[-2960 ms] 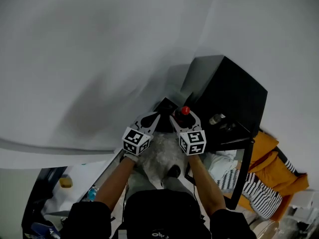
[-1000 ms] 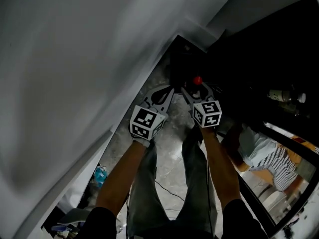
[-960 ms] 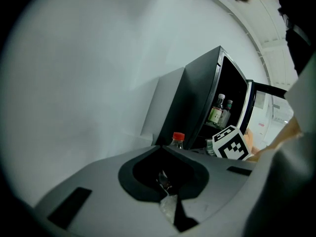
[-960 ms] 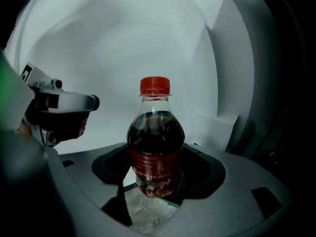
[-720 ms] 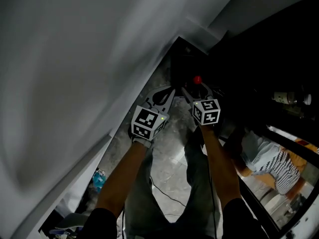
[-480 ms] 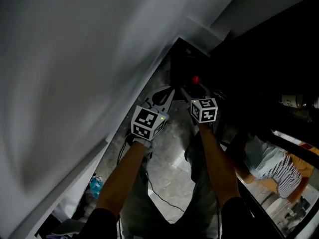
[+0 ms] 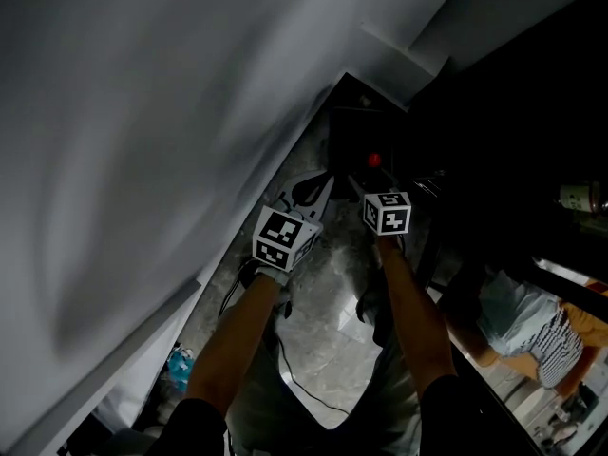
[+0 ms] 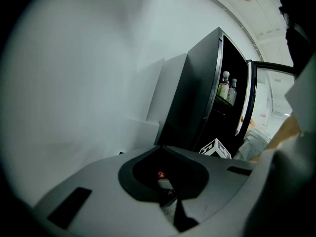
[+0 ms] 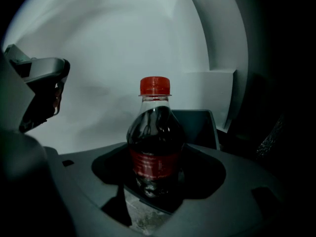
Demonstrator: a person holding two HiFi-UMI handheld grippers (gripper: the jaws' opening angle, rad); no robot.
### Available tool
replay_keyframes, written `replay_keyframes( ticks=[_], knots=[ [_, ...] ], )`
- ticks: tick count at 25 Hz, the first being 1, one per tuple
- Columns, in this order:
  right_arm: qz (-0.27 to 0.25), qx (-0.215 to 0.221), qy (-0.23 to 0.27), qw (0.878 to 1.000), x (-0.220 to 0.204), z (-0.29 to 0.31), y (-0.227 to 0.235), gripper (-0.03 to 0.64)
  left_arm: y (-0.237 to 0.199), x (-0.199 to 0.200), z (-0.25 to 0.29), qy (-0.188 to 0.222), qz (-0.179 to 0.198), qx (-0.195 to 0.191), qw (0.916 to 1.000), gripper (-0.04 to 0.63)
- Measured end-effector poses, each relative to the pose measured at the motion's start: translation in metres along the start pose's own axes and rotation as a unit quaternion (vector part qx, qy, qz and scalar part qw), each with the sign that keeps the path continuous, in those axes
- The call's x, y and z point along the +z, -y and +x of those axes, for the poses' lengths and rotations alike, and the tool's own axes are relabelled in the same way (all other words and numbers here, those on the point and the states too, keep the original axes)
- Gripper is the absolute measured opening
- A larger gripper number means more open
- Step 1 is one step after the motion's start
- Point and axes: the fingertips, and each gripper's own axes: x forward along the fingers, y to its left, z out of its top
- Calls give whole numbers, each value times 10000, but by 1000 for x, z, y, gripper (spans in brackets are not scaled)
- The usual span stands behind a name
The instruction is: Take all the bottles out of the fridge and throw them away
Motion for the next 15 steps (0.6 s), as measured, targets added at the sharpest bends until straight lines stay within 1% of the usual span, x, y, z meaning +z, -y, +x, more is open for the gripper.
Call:
replay_keyframes(
  ticks=[6, 10, 11, 12, 15],
  knots=[
    [52, -155, -99, 9998, -12, 8, 8, 311, 2, -5, 2, -24, 13, 5, 10000, 6],
    [115, -299, -61, 9995, -10, 10, 11, 311, -3, -3, 3, -2, 2, 22, 10000, 6],
    [75, -353, -33, 9993, -9, 10, 12, 296, -4, -3, 3, 3, -1, 24, 10000, 6],
    [13, -411, 5, 9992, -7, 10, 13, 256, -5, -3, 3, 3, -9, 30, 10000, 6],
    [-117, -559, 142, 9983, 6, 2, 13, 172, -4, -2, 1, -31, -53, 33, 10000, 6]
  ],
)
